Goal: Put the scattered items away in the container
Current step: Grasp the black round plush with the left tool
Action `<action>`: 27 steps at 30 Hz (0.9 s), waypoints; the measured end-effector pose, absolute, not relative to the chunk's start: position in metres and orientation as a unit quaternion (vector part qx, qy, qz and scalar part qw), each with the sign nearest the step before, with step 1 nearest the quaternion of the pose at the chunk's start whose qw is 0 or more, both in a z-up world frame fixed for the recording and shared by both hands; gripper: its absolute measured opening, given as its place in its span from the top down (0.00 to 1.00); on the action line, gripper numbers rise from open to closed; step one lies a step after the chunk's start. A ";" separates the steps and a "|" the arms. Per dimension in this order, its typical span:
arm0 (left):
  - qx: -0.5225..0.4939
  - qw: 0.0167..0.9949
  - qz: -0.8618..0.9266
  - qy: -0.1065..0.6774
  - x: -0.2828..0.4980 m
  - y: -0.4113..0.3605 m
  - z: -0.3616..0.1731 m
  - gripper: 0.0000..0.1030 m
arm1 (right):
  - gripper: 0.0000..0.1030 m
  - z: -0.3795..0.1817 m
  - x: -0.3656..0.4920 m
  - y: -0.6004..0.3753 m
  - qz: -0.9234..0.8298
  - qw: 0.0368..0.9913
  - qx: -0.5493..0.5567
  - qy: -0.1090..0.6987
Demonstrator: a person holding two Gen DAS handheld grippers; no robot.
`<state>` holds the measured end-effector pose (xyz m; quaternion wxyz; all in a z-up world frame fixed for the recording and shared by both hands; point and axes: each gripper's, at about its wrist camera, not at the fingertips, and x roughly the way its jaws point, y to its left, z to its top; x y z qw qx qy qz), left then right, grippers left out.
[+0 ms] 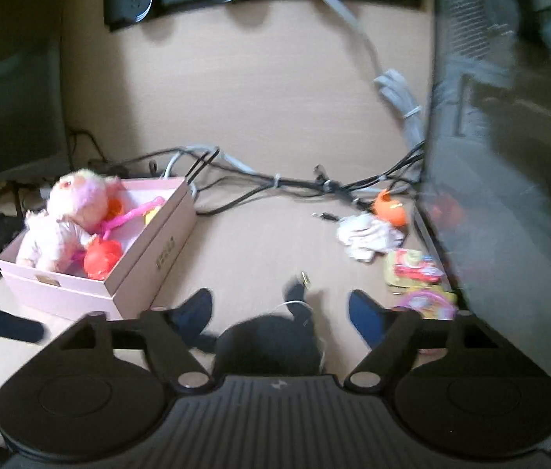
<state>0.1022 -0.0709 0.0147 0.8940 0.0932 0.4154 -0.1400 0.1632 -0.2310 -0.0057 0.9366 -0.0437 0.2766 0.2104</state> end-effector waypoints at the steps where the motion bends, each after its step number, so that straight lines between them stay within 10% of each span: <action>1: 0.103 0.892 -0.147 0.416 0.104 -0.077 0.013 0.03 | 0.21 -0.005 0.157 -0.239 0.202 0.939 -0.041 0.276; 21: 0.199 0.891 -0.207 0.353 0.168 -0.196 -0.019 0.04 | 0.14 -0.013 0.063 -0.332 0.104 0.952 -0.006 0.289; 27: 0.185 0.889 -0.193 0.372 0.154 -0.168 -0.012 0.19 | 0.14 -0.012 0.084 -0.316 0.135 0.951 -0.010 0.279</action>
